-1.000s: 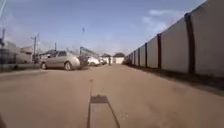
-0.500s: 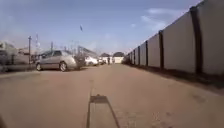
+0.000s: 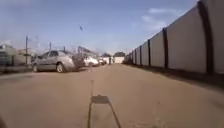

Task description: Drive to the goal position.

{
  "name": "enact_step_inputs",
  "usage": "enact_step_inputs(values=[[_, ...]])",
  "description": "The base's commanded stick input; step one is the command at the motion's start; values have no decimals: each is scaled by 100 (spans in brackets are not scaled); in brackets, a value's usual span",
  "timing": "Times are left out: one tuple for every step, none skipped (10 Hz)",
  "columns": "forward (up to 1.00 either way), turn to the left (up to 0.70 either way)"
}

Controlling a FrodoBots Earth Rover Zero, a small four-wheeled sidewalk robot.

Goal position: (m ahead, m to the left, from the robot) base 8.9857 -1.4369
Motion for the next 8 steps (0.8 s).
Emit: enact_step_inputs(values=[[100,0],[100,0],[100,0],[100,0],[100,0],[100,0],[100,0],[100,0]])
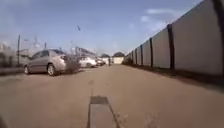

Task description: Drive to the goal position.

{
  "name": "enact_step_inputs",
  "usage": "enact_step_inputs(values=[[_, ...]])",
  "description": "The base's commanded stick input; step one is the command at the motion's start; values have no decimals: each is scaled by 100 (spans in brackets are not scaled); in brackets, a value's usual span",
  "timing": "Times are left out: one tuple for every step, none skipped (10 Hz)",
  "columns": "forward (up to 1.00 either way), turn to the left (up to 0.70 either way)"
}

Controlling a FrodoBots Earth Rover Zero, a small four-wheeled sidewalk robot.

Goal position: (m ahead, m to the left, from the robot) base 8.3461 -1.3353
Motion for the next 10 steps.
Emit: enact_step_inputs(values=[[100,0],[100,-4],[100,-21],[100,-27],[100,0],[100,0],[100,0],[100,0],[100,0],[100,0]])
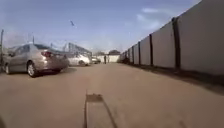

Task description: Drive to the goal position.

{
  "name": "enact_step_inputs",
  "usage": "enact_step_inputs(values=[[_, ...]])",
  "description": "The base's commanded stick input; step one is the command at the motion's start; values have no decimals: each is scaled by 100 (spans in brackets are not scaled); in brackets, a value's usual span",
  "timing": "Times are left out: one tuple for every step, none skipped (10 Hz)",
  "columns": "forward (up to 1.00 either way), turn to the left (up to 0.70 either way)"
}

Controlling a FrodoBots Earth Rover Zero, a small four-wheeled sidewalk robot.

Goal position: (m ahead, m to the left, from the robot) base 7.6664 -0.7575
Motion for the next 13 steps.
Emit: enact_step_inputs(values=[[100,0],[100,0],[100,0],[100,0],[100,0],[100,0],[100,0],[100,0],[100,0],[100,0],[100,0],[100,0],[100,0]])
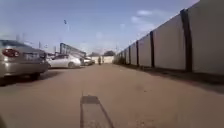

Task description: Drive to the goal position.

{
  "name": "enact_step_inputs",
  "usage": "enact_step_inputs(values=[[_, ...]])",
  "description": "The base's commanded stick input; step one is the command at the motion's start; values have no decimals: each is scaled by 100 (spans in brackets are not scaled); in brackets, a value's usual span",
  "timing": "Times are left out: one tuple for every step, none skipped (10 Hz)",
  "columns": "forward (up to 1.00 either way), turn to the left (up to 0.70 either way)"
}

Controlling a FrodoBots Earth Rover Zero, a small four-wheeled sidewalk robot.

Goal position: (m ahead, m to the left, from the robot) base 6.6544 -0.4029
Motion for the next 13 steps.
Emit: enact_step_inputs(values=[[100,0],[100,0],[100,0],[100,0],[100,0],[100,0],[100,0],[100,0],[100,0],[100,0],[100,0],[100,0],[100,0]])
